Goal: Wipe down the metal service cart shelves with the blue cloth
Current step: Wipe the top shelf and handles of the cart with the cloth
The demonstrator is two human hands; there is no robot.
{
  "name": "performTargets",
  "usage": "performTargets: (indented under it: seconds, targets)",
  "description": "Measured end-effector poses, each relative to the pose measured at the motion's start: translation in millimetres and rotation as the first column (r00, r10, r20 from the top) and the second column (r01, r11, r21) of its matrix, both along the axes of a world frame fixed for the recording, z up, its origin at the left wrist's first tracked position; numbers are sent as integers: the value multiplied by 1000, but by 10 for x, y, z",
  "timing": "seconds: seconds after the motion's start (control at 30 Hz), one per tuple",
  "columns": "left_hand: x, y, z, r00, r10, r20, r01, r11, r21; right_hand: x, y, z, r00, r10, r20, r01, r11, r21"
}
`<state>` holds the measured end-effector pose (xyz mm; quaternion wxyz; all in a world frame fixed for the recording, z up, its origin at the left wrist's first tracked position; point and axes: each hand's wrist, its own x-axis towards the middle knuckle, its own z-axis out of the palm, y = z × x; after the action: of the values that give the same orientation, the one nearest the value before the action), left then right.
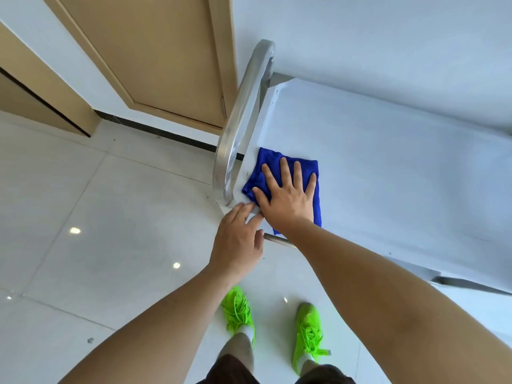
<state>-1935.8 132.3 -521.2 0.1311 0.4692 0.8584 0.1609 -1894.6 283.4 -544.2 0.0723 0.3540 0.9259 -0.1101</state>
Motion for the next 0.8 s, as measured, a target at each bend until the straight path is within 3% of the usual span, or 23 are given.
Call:
performTargets:
  seconds: [0.47, 0.57, 0.8]
  targets:
    - [765, -676, -255, 974, 218, 61, -216, 976, -34, 798, -520, 28, 965, 138, -225, -90, 973, 211]
    - [1087, -783, -375, 967, 239, 90, -230, 968, -98, 1080, -629, 4, 962, 118, -247, -78, 983, 166]
    - [1460, -856, -616, 975, 203, 87, -190, 972, -140, 1537, -806, -339, 988, 74, -133, -70, 997, 37]
